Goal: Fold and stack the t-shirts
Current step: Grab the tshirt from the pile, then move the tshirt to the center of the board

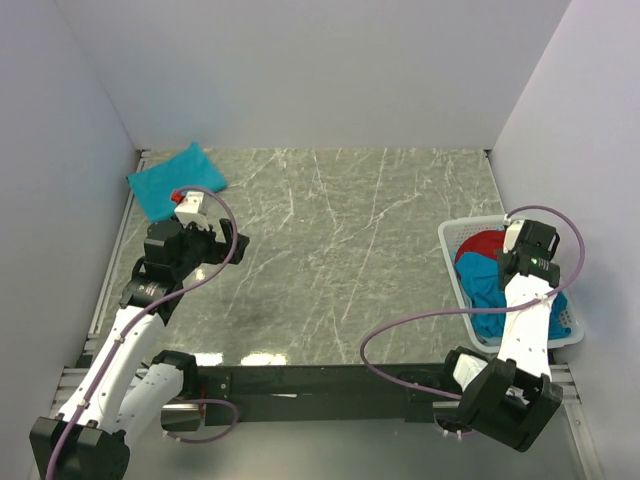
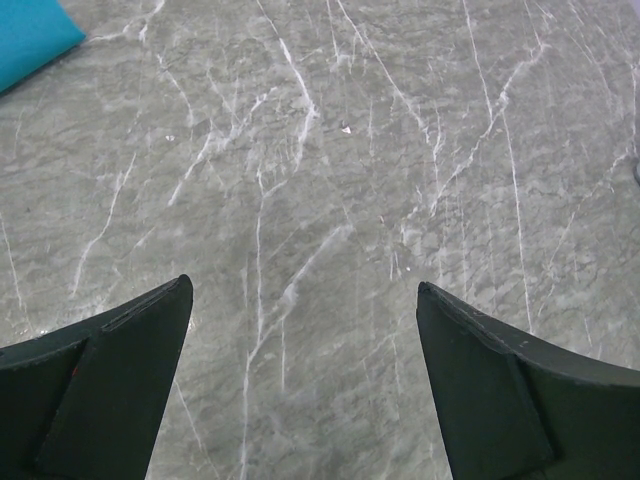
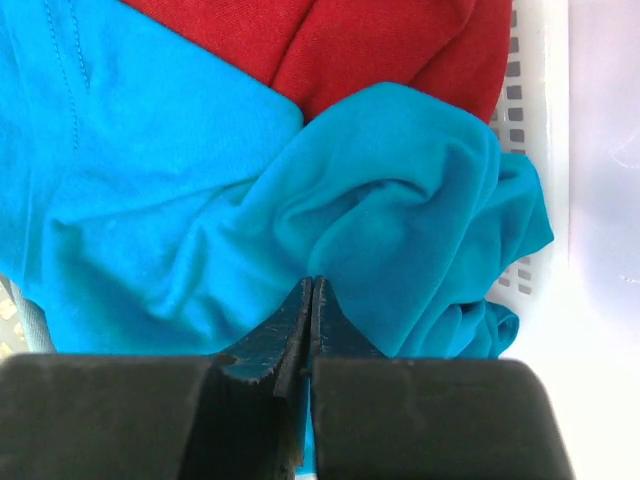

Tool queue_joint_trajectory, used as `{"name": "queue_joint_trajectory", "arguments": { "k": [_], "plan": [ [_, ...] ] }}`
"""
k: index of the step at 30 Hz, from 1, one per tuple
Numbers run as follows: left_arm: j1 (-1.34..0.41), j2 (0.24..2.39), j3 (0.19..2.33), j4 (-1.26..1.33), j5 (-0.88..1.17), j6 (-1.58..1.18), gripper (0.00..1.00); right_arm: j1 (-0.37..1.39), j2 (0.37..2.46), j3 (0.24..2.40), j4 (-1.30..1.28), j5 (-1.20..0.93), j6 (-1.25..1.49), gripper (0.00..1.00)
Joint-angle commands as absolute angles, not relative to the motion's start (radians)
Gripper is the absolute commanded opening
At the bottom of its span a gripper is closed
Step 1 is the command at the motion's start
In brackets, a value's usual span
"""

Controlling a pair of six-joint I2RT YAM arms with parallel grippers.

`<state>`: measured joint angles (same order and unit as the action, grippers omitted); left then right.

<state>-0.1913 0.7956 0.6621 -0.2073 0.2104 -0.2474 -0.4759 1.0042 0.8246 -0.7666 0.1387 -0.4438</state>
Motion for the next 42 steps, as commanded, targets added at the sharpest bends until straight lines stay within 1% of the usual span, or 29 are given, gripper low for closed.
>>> {"name": "queue_joint_trajectory", "arguments": {
  "k": [1, 3, 7, 9, 10, 11, 13, 14, 17, 18, 20, 21, 22, 24, 25, 26, 27, 28, 30, 31, 32, 33, 34, 36, 37, 39, 40, 41, 42],
  "plan": [
    [-0.195, 0.776, 0.683, -0.189, 0.190, -0.227, 1.00, -0.482, 0.973, 0.862, -0.775, 0.149, -0.456, 0.00],
    [-0.195, 0.775, 0.683, -0.189, 0.190, -0.227, 1.00, -0.483, 0.963, 0.871, -0.778, 0.140, -0.459, 0.00],
    [-0.195, 0.775, 0.683, -0.187, 0.193, -0.227, 0.99, -0.479, 0.905, 0.963, -0.853, 0.005, -0.463, 0.00],
    [-0.195, 0.776, 0.683, -0.186, 0.195, -0.227, 1.00, -0.469, 0.888, 1.095, -0.903, -0.147, -0.457, 0.00],
    [-0.195, 0.781, 0.684, -0.184, 0.195, -0.229, 0.99, -0.466, 0.891, 1.150, -0.951, -0.270, -0.443, 0.00],
    [-0.195, 0.782, 0.683, -0.184, 0.195, -0.227, 1.00, -0.463, 0.897, 1.277, -0.972, -0.328, -0.433, 0.00],
    [-0.193, 0.790, 0.687, -0.187, 0.190, -0.226, 0.99, -0.447, 0.919, 1.415, -1.020, -0.438, -0.398, 0.00],
    [-0.195, 0.792, 0.686, -0.189, 0.183, -0.225, 1.00, -0.442, 0.949, 1.549, -1.031, -0.540, -0.384, 0.00],
    [-0.195, 0.798, 0.683, -0.187, 0.167, -0.224, 0.99, -0.416, 1.008, 1.781, -1.035, -0.716, -0.345, 0.00],
    [-0.196, 0.801, 0.684, -0.187, 0.164, -0.221, 0.99, -0.405, 1.014, 1.816, -0.984, -0.829, -0.338, 0.00],
    [-0.196, 0.810, 0.683, -0.187, 0.147, -0.218, 0.99, -0.335, 1.003, 1.854, -0.881, -0.915, -0.260, 0.00],
    [-0.195, 0.810, 0.684, -0.189, 0.141, -0.216, 0.99, -0.315, 1.002, 1.867, -0.827, -0.916, -0.226, 0.00],
    [-0.195, 0.816, 0.686, -0.190, 0.137, -0.215, 0.99, -0.302, 1.006, 1.885, -0.742, -1.004, -0.147, 0.00],
    [-0.195, 0.818, 0.686, -0.193, 0.117, -0.210, 0.99, -0.301, 1.054, 1.965, -0.654, -1.096, -0.027, 0.00],
    [-0.195, 0.818, 0.687, -0.192, 0.111, -0.209, 0.99, -0.301, 1.083, 1.998, -0.550, -1.180, 0.105, 0.00],
    [-0.195, 0.815, 0.684, -0.193, 0.104, -0.209, 0.99, -0.301, 1.094, 2.005, -0.491, -1.201, 0.171, 0.00],
    [-0.195, 0.805, 0.686, -0.193, 0.097, -0.203, 1.00, -0.302, 1.101, 2.002, -0.372, -1.210, 0.236, 0.00],
    [-0.195, 0.799, 0.686, -0.193, 0.081, -0.202, 0.99, -0.302, 1.107, 1.991, -0.323, -1.222, 0.338, 0.00],
    [-0.193, 0.775, 0.680, -0.190, 0.063, -0.199, 0.99, -0.276, 1.095, 1.903, -0.241, -1.201, 0.361, 0.00],
    [-0.195, 0.766, 0.677, -0.186, 0.048, -0.199, 0.99, -0.252, 1.065, 1.852, -0.238, -1.175, 0.336, 0.00],
    [-0.195, 0.756, 0.675, -0.186, 0.041, -0.199, 0.99, -0.221, 1.052, 1.748, -0.244, -1.122, 0.304, 0.00],
    [-0.195, 0.738, 0.672, -0.184, 0.037, -0.199, 0.99, -0.139, 1.040, 1.700, -0.297, -1.094, 0.261, 0.00],
    [-0.195, 0.729, 0.669, -0.180, 0.028, -0.199, 0.99, -0.097, 1.020, 1.602, -0.325, -1.056, 0.159, 0.00],
    [-0.195, 0.706, 0.661, -0.175, 0.023, -0.199, 0.99, -0.019, 0.999, 1.478, -0.333, -0.979, 0.066, 0.01],
    [-0.193, 0.703, 0.658, -0.172, 0.021, -0.199, 0.99, -0.005, 0.990, 1.353, -0.336, -0.950, 0.031, 0.04],
    [-0.195, 0.703, 0.658, -0.169, 0.028, -0.198, 0.99, 0.041, 1.009, 1.249, -0.376, -0.749, -0.088, 0.18],
    [-0.196, 0.707, 0.660, -0.170, 0.032, -0.196, 0.99, 0.054, 1.064, 1.167, -0.386, -0.685, -0.122, 0.27],
    [-0.195, 0.712, 0.661, -0.175, 0.040, -0.198, 0.99, 0.055, 1.103, 1.143, -0.405, -0.564, -0.158, 0.47],
    [-0.195, 0.721, 0.664, -0.175, 0.043, -0.198, 1.00, 0.055, 1.144, 1.125, -0.426, -0.519, -0.179, 0.53]
  ]
}}
